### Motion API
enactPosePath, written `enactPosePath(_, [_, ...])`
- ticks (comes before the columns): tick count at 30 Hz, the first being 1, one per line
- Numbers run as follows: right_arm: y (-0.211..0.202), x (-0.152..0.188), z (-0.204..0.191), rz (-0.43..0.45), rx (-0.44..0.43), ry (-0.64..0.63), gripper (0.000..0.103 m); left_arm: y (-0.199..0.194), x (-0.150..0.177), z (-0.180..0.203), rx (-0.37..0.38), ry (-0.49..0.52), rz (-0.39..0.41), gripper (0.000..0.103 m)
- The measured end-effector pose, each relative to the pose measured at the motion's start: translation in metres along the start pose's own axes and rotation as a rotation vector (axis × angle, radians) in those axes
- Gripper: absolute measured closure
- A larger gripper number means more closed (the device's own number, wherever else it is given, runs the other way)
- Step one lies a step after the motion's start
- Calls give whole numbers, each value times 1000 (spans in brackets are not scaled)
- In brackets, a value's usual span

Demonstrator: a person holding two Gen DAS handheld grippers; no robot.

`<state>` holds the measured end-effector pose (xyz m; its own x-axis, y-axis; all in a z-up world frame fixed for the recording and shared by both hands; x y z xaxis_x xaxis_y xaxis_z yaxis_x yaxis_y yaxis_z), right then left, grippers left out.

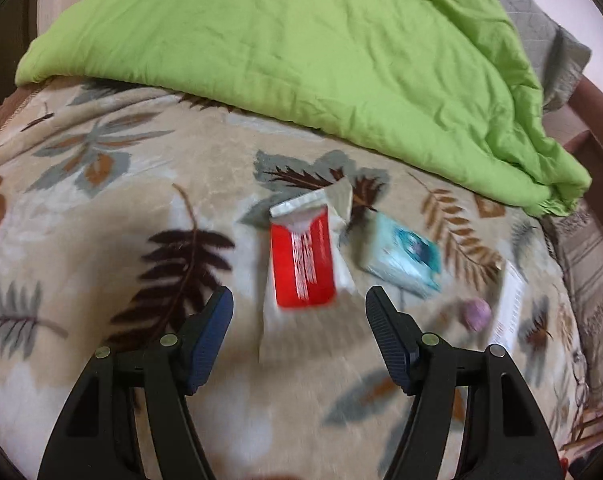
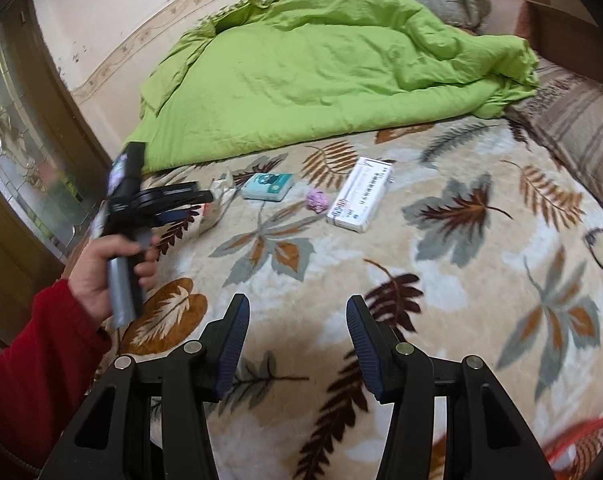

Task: Collect trash
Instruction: 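Move both open grippers back toward the trash on the bed, then grasp the white-and-red tissue packet with the left gripper, then grasp the purple crumpled ball with the right gripper while the left holds the tissue packet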

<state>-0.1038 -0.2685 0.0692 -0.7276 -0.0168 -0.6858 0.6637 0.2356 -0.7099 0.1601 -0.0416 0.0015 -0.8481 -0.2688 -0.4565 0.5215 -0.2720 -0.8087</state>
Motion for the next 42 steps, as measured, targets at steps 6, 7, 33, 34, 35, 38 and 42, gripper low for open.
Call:
enactPosePath(6, [37, -30, 3, -10, -52, -66, 49, 36, -7, -2, 7, -18, -24, 52])
enactPosePath(7, [48, -37, 3, -14, -60, -78, 51, 36, -6, 0, 9, -2, -9, 54])
enactPosePath(33, [147, -68, 11, -52, 42, -123, 82, -39, 25, 18, 129, 122, 129, 67])
enactPosePath(34, [134, -62, 6, -37, 40, -118, 82, -46, 31, 19, 134, 132, 134, 67])
enactPosePath(35, [126, -58, 1, -27, 34, -113, 82, -57, 41, 21, 141, 147, 142, 67])
enactPosePath(38, [95, -37, -12, -2, 24, -94, 82, -77, 67, 21, 148, 179, 152, 67])
enactPosePath(42, [57, -13, -22, 40, 31, -46, 82, -106, 112, 16, 146, 222, 168, 67])
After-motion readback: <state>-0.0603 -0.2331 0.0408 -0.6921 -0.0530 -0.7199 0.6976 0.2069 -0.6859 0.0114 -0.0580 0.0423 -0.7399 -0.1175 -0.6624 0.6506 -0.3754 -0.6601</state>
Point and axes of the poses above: each gripper's, at about its wrist camera, not at the fingertips, and y roughly the way its jaws point, z to its right, x to its underside, the point moved 6 cm from there along y, roughly the way its jaws point, and after that the axes turned 15 degrees about -y, right-handed, at the moved point
